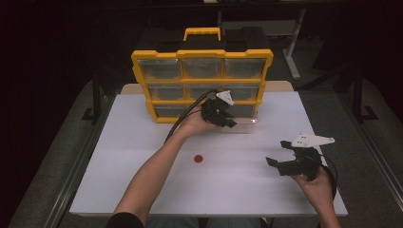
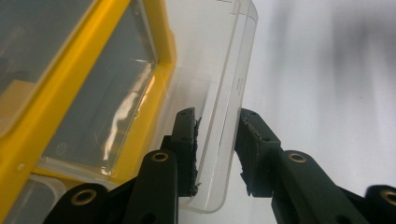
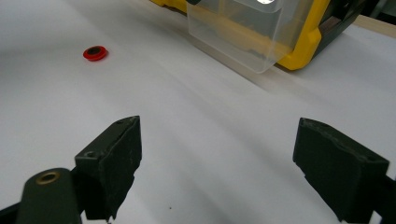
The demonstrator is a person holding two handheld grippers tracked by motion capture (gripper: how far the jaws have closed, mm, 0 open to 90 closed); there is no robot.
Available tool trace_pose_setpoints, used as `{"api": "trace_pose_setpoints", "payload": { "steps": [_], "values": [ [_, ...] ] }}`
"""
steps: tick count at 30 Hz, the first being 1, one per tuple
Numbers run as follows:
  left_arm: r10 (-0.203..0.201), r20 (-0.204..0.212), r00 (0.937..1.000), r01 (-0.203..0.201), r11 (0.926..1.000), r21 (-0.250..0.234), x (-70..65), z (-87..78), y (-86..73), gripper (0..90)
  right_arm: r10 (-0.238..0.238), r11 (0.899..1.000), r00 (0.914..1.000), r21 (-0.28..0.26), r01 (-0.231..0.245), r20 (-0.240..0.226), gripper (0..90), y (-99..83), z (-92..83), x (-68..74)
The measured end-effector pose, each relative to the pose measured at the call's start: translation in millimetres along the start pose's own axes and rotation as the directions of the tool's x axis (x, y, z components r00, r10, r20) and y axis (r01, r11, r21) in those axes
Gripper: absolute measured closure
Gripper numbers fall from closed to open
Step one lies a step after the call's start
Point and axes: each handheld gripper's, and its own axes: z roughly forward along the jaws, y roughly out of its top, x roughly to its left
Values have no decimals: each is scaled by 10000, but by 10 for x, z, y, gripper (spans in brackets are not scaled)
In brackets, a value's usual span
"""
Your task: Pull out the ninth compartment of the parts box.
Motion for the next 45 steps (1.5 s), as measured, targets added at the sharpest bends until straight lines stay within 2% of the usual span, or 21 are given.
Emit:
{"api": "trace_pose_setpoints", "payload": {
  "steps": [26,30,33,45],
  "values": [
    [273,470,9985,-270,9996,-86,-116,-54,-60,709,-46,10000,10000,13,46,-66,146,4,24,24],
    [192,497,9986,-185,9997,-150,-130,-60,-70,708,-43,10000,10000,51,43,-77,146,5,27,25],
    [320,603,9977,-309,9994,-179,-140,-60,-66,712,-29,10000,10000,84,29,-91,146,7,32,31],
    [239,711,9972,-222,9994,-252,-157,-56,-96,715,-18,9999,9999,128,20,-118,145,6,48,33]
  ]
}}
